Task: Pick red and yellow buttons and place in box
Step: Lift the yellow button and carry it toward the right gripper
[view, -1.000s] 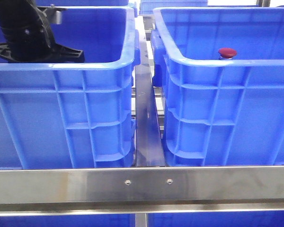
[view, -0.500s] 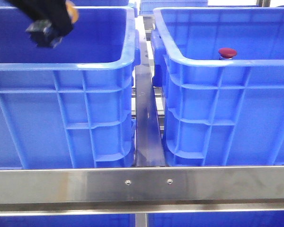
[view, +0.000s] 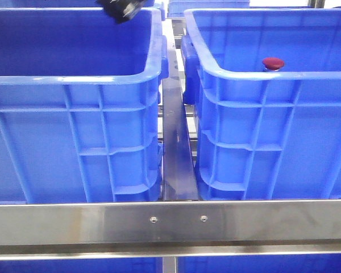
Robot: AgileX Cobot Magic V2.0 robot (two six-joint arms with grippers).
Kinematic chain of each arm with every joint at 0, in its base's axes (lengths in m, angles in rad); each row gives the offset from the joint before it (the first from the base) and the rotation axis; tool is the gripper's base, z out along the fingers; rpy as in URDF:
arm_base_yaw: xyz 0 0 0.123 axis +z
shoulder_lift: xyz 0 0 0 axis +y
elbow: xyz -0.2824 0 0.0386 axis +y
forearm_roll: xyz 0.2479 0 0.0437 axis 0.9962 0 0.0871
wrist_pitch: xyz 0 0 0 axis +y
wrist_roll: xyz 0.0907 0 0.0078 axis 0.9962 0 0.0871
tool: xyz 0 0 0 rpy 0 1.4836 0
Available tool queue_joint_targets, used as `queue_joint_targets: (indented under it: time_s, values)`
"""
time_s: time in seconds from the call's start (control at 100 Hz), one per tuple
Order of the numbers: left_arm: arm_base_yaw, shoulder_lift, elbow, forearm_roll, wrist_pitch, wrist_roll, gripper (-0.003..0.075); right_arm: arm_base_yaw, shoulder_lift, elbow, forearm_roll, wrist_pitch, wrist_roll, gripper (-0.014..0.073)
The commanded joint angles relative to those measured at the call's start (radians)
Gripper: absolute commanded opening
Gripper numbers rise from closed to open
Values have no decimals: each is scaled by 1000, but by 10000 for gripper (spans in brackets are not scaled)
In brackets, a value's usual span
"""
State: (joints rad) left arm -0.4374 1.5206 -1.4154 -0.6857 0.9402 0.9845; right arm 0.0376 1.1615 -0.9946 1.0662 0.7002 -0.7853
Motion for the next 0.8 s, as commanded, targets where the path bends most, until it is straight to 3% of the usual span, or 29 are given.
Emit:
queue_joint_targets:
  time_s: [0.0, 0.37, 0.79]
  values:
    - [-15, -44, -30, -109, -28, 61, 134, -3, -19, -34, 99, 25, -11, 654]
    - [-77, -9, -30, -111, -28, 110, 134, -2, 140, -152, 287, 335, 21, 625]
    - [-99, 3, -30, -115, -27, 126, 134, 125, 267, -167, 288, 350, 23, 625]
